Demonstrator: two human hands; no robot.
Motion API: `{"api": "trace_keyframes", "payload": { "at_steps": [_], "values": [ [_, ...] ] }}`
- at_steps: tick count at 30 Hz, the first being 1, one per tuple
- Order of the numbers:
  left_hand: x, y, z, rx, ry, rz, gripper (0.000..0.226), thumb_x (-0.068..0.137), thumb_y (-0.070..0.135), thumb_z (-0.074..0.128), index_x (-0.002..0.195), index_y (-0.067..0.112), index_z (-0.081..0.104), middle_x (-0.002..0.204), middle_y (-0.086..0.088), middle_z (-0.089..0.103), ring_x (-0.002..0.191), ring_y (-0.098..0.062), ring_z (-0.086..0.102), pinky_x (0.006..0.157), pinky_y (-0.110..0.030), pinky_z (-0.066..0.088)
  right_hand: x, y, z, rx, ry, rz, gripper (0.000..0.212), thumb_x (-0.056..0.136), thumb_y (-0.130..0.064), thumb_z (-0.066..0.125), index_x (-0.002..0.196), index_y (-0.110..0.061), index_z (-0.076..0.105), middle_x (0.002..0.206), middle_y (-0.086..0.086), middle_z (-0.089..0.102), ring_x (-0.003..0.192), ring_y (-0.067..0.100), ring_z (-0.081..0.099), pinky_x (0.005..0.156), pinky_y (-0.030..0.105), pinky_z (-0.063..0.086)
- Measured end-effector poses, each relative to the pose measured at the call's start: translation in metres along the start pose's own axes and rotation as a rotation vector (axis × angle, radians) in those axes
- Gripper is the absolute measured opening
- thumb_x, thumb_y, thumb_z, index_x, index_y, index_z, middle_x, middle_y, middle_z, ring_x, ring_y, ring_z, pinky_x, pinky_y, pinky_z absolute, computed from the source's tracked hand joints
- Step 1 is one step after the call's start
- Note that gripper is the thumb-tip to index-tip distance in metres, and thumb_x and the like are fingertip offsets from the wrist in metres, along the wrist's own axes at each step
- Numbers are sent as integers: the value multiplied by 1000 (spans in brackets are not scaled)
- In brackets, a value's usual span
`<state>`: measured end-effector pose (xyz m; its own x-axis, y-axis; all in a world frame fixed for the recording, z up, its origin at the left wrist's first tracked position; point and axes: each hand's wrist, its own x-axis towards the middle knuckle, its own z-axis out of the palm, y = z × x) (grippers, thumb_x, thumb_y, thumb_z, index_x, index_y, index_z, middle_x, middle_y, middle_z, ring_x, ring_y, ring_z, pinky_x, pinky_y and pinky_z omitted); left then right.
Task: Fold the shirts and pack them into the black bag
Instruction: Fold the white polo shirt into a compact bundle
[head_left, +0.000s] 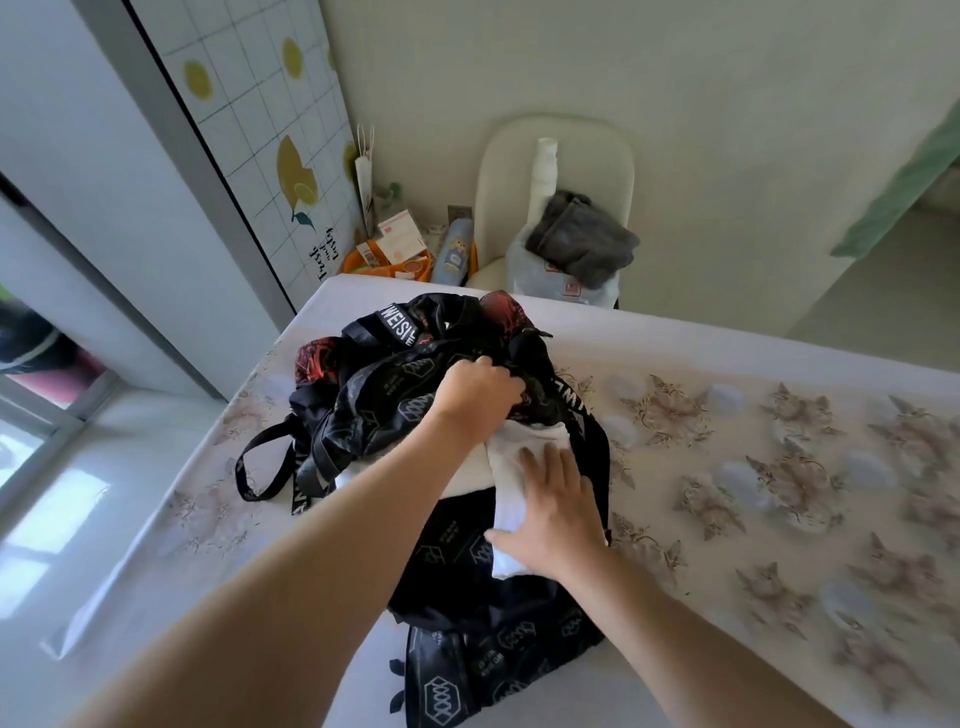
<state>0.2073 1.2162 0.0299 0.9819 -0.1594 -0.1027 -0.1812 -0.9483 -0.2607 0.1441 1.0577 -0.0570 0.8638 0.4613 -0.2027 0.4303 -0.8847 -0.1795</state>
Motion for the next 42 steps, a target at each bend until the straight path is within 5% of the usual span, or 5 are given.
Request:
{"api": "trace_keyframes", "payload": {
  "at_steps": [14, 23, 30, 36, 42],
  "values": [
    [-12, -25, 1, -472, 368, -109, 26, 98, 31, 50, 93, 20, 74, 91, 3, 71, 88, -23, 65, 67, -39, 54, 68, 21, -24, -248, -193, -277, 93, 96, -38, 52, 157, -12, -12, 165, 7, -21, 151, 26, -21, 123, 52, 1],
    [-60, 25, 22, -449, 632, 26, 35, 82, 5, 50, 111, 15, 68, 120, -3, 61, 113, -24, 52, 90, -35, 42, -6, 54, -23, -26, 194, -532, 36, 79, -21, 53, 114, -22, 62, 129, 7, 51, 121, 28, 46, 101, 46, 42],
    [-99, 106, 77, -781, -53, -345, 35, 98, 23, 51, 133, 20, 47, 122, 0, 50, 113, -22, 51, 86, -28, 44, -36, 66, -31, -2, -2, -782, 8, 67, -17, 50, 63, -18, 44, 70, -4, 43, 75, 19, 41, 88, 34, 40],
    [-85, 99, 74, -611, 125, -298, 21, 95, 13, 51, 113, 20, 62, 110, -1, 57, 104, -24, 54, 84, -31, 41, -34, 74, -41, -30, -278, -500, 50, 87, -10, 43, 135, -21, 50, 133, 1, 51, 125, 21, 42, 109, 37, 35],
    [-36, 91, 55, -449, 123, 201, 60, 88, 10, 65, 144, 23, 45, 150, -2, 43, 138, -23, 40, 106, -39, 43, -33, 52, -56, -343, -239, -427, 52, 80, -29, 41, 128, -26, 61, 129, 7, 58, 119, 29, 44, 111, 46, 26]
  ]
}}
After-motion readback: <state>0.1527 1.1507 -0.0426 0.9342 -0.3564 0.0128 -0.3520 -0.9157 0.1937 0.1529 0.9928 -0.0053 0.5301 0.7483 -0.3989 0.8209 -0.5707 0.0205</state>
